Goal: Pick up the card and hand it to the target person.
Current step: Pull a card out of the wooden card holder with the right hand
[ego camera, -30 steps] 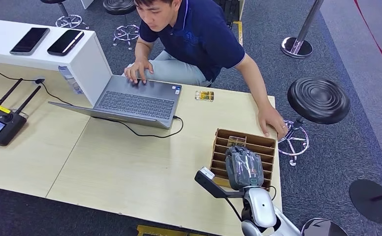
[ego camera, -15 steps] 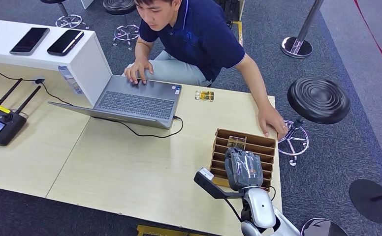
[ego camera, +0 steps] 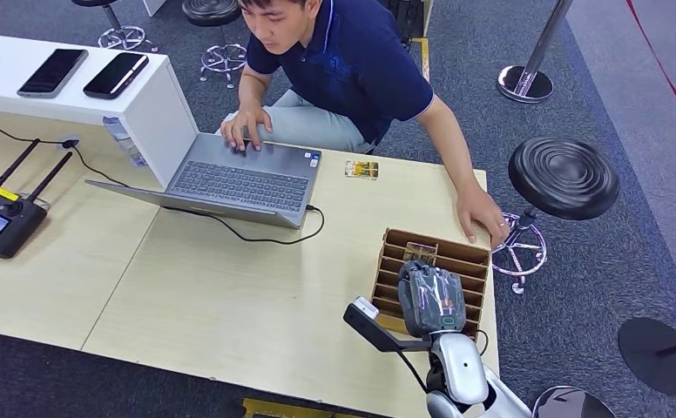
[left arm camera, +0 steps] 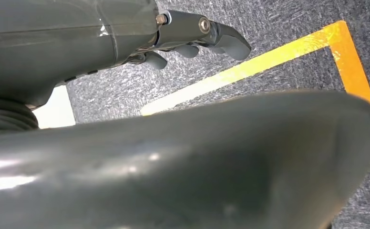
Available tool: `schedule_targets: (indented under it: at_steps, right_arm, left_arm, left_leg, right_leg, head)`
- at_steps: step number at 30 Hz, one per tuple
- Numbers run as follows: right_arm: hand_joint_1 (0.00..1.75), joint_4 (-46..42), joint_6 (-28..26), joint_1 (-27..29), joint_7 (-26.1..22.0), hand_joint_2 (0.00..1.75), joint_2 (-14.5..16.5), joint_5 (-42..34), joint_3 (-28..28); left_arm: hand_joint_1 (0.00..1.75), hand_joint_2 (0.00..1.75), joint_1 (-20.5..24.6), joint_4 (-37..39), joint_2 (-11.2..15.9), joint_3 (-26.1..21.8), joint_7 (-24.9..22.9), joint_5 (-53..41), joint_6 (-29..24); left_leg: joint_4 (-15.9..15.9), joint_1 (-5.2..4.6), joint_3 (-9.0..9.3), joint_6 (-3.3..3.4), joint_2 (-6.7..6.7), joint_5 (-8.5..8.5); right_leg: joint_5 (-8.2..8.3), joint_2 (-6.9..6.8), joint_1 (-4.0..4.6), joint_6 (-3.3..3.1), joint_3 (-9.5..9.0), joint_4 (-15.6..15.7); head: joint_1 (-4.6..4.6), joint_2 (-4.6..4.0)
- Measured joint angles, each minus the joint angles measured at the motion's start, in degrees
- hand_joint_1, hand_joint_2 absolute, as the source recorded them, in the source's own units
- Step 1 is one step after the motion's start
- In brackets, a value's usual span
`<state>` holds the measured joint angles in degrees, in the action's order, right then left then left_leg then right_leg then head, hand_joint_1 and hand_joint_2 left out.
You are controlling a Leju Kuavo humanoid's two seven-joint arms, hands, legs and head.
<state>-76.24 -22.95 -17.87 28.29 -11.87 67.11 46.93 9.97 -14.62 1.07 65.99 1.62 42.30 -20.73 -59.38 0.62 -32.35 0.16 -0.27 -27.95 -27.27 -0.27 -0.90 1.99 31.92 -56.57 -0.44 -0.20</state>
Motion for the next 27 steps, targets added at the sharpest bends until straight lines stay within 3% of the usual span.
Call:
schedule_targets:
  at_steps: [9,18,27]
  right_arm:
    - [1.47,-2.15,-1.2,-0.62,2.36,1.75,-0.8,2.1,-0.21]
    - [1.47,-16.14,1.89,-4.44,4.92,1.75,-5.05,6.84,-3.85]
    - [1.47,-28.05,1.46,-6.59,5.97,1.75,-7.68,8.64,-6.22]
  left_arm:
    - [0.0,0.0,-0.24,0.0,0.0,0.0,-0.26,-0.08,-0.08]
    - [0.0,0.0,-0.58,0.0,0.02,0.0,-0.39,-0.14,-0.17]
    - [0.0,0.0,-0.7,0.0,0.11,0.0,-0.05,-0.11,-0.91]
  left_leg:
    - [-0.01,-0.01,-0.02,0.0,0.0,0.0]
    - [-0.02,-0.01,0.01,0.01,0.02,0.01]
    - [-0.02,-0.01,0.01,0.01,0.02,0.0]
  right_leg:
    - [0.0,0.01,0.0,0.0,0.01,0.0]
    - [0.02,0.03,-0.01,0.01,0.01,0.0]
    - [0.02,0.03,0.0,0.01,0.01,0.0]
  head:
    - [0.0,0.0]
    - [0.0,0.0]
    - [0.0,0.0]
